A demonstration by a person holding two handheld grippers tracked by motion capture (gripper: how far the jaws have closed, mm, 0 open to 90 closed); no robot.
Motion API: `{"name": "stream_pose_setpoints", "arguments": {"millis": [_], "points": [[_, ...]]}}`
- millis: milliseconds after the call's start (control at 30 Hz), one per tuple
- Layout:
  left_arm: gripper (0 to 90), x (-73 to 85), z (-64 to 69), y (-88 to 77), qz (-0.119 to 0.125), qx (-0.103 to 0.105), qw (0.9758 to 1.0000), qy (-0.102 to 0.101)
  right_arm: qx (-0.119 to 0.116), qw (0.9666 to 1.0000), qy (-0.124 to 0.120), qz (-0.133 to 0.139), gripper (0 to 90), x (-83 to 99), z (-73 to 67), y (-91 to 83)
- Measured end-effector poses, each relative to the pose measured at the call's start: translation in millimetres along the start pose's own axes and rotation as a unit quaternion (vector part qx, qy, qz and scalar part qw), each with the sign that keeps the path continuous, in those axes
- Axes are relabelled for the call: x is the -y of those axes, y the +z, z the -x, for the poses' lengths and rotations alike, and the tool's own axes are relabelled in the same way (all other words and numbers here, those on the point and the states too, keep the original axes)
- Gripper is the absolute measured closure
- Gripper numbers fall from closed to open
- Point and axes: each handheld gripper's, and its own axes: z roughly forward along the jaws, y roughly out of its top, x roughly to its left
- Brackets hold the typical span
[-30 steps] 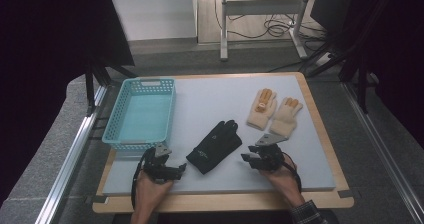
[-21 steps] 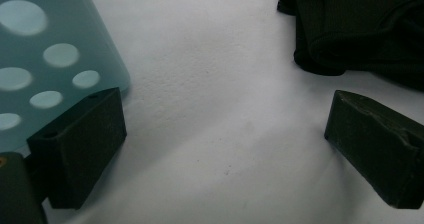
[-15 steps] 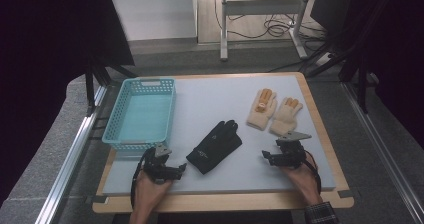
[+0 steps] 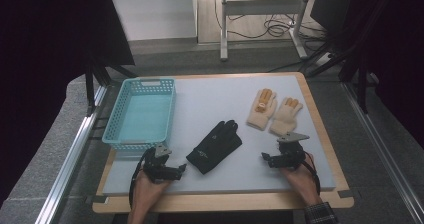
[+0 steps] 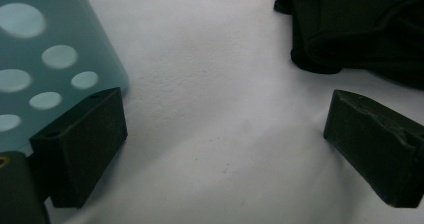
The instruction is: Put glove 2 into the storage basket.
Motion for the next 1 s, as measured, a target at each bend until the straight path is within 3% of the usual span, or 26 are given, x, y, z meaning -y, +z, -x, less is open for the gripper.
{"name": "stream_pose_setpoints", "arguments": {"millis": [100, 333, 467, 600, 800, 1000], "points": [[3.7, -1.5, 1.9, -2.8, -0.002, 0.002, 1.0000, 0.005, 0.000, 1.0000, 0.000, 0.000, 14.5, 0.1, 0.0, 0.0], [3.4, -13.0, 10.0, -16.6, 0.013, 0.030, 0.9994, 0.009, 0.001, 1.0000, 0.001, 0.000, 14.5, 0.1, -0.3, -0.1], [2.7, -29.2, 19.4, -22.8, 0.018, 0.049, 0.9984, 0.022, 0.000, 1.0000, 0.001, 0.000, 14.5, 0.2, -0.2, -0.1], [1.7, -52.8, 32.8, -21.8, 0.015, 0.065, 0.9966, 0.049, 0.000, 1.0000, 0.002, 0.001, 14.5, 0.2, -0.2, -0.1], [0.7, -90.2, 57.9, 0.7, -0.008, 0.081, 0.9933, 0.082, 0.000, 1.0000, 0.001, 0.001, 14.5, 0.3, -0.2, -0.1], [0.0, -113.7, 59.9, 35.5, -0.034, 0.083, 0.9929, 0.078, 0.000, 1.0000, 0.002, 0.001, 14.5, 0.3, -0.1, -0.1]]}}
